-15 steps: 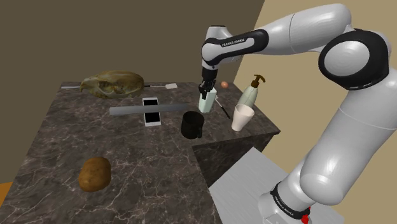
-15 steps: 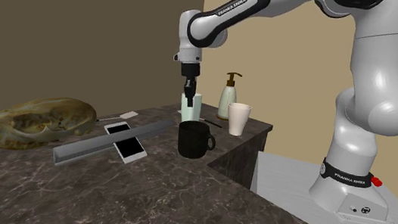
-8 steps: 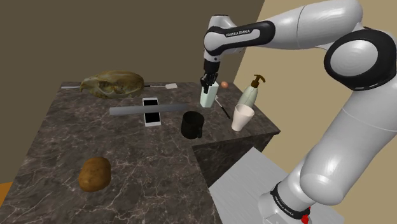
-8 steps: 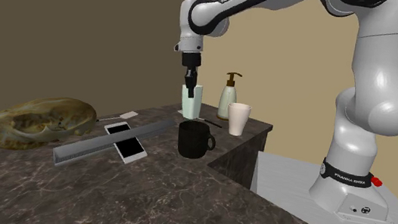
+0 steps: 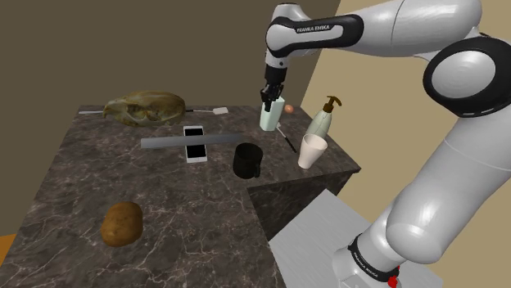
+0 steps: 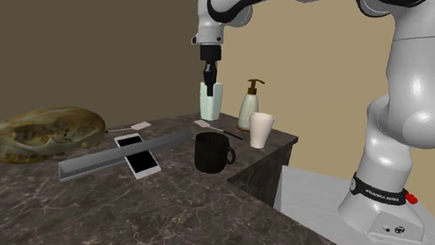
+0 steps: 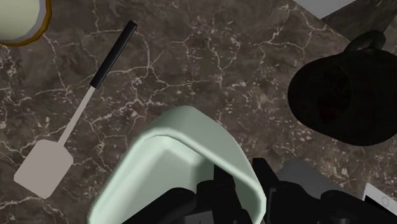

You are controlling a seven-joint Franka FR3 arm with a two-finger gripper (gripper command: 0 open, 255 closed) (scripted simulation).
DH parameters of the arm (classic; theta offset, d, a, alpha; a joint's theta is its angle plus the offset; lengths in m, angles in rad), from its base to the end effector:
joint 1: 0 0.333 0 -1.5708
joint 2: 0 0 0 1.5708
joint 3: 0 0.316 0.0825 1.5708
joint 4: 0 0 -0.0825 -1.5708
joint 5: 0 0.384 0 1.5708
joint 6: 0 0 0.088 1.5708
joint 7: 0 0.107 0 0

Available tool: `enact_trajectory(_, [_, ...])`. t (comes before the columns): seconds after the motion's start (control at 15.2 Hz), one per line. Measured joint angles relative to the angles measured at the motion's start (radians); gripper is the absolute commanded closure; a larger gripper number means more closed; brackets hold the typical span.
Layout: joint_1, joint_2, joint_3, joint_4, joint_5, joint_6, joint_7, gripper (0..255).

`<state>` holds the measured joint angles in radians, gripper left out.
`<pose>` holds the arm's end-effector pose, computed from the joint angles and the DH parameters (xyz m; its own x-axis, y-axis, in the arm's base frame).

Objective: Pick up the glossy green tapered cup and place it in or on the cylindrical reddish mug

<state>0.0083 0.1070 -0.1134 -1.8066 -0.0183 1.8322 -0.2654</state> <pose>0.5809 -0.0607 0.4736 0.9827 0.1642 -0.0856 0.1654 -0.9862 0.0071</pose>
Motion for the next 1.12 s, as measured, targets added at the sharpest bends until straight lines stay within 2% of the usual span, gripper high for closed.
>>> enact_trajectory(0.86, [0.001, -0.01, 0.001, 0.16, -0.001, -0.169, -0.001, 255])
enact_trajectory(1.12, [0.034, -0.068, 0.028, 0.119, -0.003, -0.189, 0.058, 255])
